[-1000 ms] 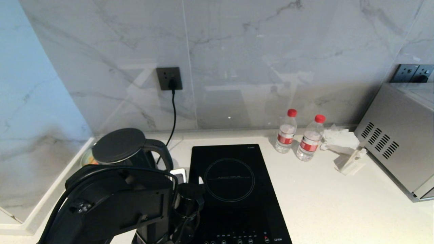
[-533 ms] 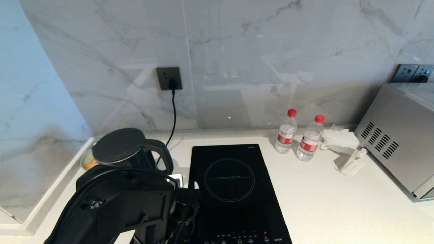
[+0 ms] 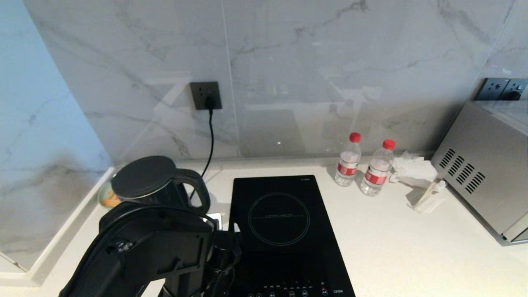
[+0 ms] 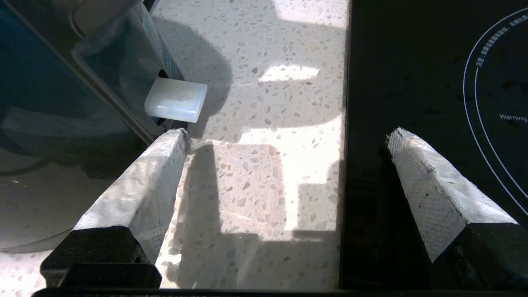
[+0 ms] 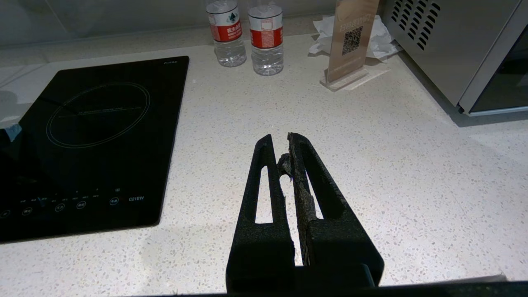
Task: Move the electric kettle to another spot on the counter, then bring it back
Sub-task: Finish boiling water
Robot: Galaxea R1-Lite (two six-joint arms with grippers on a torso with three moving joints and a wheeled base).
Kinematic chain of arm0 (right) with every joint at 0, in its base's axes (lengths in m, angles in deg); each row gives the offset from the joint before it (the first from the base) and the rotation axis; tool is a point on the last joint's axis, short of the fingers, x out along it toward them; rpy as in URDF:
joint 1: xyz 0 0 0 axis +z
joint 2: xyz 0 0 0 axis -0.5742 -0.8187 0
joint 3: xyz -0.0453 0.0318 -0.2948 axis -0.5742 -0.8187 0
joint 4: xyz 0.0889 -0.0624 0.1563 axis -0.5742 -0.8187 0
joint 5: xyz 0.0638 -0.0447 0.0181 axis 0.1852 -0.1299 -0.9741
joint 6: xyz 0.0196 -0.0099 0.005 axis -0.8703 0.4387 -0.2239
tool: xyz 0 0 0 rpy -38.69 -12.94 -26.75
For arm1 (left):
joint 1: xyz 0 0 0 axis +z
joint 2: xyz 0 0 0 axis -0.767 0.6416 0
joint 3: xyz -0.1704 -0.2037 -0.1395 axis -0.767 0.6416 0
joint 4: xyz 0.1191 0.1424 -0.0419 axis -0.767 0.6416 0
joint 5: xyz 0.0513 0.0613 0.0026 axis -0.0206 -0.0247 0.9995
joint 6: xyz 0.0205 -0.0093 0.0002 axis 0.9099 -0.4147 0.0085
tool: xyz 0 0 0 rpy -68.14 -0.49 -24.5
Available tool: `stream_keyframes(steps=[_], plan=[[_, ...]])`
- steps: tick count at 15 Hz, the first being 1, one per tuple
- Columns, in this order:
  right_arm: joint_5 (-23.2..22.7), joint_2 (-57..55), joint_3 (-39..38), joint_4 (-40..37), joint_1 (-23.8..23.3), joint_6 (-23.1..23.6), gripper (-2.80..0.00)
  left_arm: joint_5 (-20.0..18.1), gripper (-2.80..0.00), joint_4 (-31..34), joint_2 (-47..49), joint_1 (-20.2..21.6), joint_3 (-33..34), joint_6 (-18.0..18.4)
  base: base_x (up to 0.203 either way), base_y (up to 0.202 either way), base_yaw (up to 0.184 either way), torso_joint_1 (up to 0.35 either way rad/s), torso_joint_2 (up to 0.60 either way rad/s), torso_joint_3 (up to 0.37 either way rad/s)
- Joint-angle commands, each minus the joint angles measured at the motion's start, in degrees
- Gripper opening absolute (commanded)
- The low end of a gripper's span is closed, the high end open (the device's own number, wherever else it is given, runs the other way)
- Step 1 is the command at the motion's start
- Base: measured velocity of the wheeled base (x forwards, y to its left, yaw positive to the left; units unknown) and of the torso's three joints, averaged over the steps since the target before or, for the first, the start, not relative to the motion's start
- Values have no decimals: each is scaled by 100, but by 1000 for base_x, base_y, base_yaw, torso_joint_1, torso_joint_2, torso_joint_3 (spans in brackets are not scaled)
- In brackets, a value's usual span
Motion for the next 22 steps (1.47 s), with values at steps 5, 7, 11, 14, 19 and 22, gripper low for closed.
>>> stream_keyframes(steps=[5, 7, 11, 14, 19, 22], plan=[[-4, 2, 0, 0, 0, -2, -280, 32, 0, -51, -14, -130, -165, -13, 0, 0, 0, 0, 0, 0], [2, 2, 0, 0, 0, 3, -280, 42, 0, -51, -22, -157, -191, -13, 0, 0, 0, 0, 0, 0], [2, 2, 0, 0, 0, 2, -280, 94, 0, -51, -66, -140, -227, 4, 0, 0, 0, 0, 0, 0], [0, 2, 0, 0, 0, -6, -280, 103, 0, -51, -75, -131, -236, 13, 0, 0, 0, 0, 0, 0], [2, 2, 0, 0, 0, -6, -280, 79, 0, -51, -26, -257, 92, -19, 0, 0, 0, 0, 0, 0], [2, 2, 0, 0, 8, -6, -280, 31, 0, -51, -56, -521, 409, -23, 0, 0, 0, 0, 0, 0]])
